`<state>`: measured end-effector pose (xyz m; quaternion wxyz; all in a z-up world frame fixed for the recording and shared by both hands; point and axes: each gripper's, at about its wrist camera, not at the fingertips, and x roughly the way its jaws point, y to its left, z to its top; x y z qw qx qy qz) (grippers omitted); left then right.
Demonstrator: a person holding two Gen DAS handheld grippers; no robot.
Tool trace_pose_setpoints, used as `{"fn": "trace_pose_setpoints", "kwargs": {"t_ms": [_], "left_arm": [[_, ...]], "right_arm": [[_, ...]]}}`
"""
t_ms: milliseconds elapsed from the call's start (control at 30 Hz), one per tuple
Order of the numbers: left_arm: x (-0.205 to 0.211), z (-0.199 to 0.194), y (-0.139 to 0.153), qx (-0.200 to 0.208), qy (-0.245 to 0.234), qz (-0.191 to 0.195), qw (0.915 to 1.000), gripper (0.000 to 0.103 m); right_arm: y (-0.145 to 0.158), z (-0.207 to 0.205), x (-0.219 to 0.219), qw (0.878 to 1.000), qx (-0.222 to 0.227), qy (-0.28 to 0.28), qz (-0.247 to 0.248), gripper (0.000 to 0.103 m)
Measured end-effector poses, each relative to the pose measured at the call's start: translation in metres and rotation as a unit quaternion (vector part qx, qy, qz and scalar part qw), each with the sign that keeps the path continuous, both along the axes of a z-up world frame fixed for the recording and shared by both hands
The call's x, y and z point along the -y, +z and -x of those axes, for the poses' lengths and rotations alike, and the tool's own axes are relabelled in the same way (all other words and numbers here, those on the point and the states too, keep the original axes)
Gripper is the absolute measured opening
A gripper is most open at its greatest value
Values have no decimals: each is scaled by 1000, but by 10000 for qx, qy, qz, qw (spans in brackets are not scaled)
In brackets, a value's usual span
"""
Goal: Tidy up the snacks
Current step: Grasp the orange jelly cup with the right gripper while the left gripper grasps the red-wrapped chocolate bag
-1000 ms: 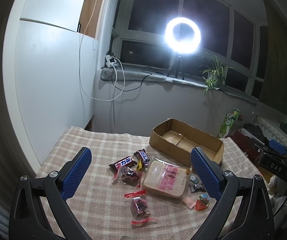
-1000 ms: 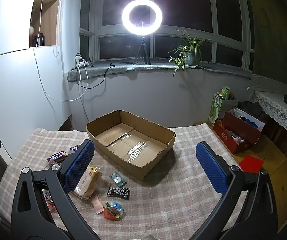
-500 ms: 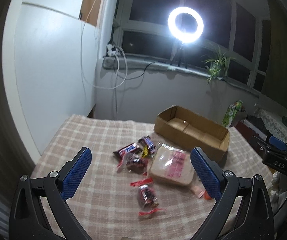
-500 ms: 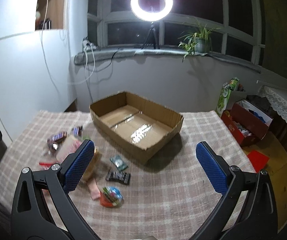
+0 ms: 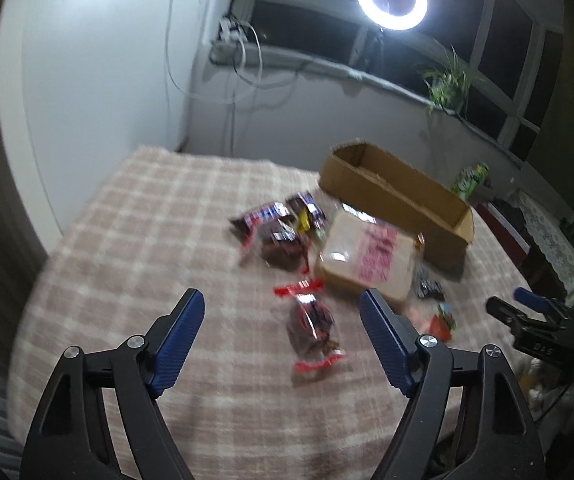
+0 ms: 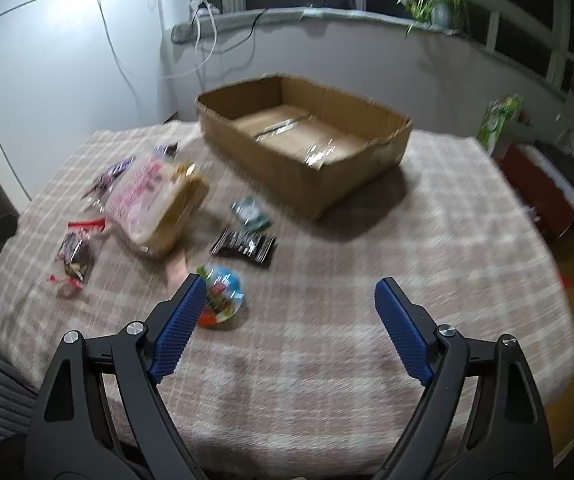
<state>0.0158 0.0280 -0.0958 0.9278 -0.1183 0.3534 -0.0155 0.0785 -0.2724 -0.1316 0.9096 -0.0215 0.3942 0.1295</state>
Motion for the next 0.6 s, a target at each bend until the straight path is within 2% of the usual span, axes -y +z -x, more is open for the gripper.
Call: {"fn": "trace_pose_setpoints", "kwargs": {"t_ms": [100, 167, 467, 533, 600], "left_arm": [[8, -7, -14, -251, -183, 217, 9993, 69], [12, -11, -22, -375, -256, 328, 9984, 69], [22, -29, -37, -555, -399, 398, 9969, 69], [23, -34, -40, -590, -414, 405, 9966, 69], [24, -37, -43, -620, -419, 401, 9964, 69]], "right_arm": [[-10, -3, -3, 9996, -199, 106, -159, 85], [-14, -5, -7, 9993, -270, 167, -180, 82], [-30, -21, -25, 9966, -664, 361, -319, 70], [-33, -23, -28, 9961, -718, 393, -331, 64], [-34, -27, -31, 9961, -723, 407, -293, 63]]}}
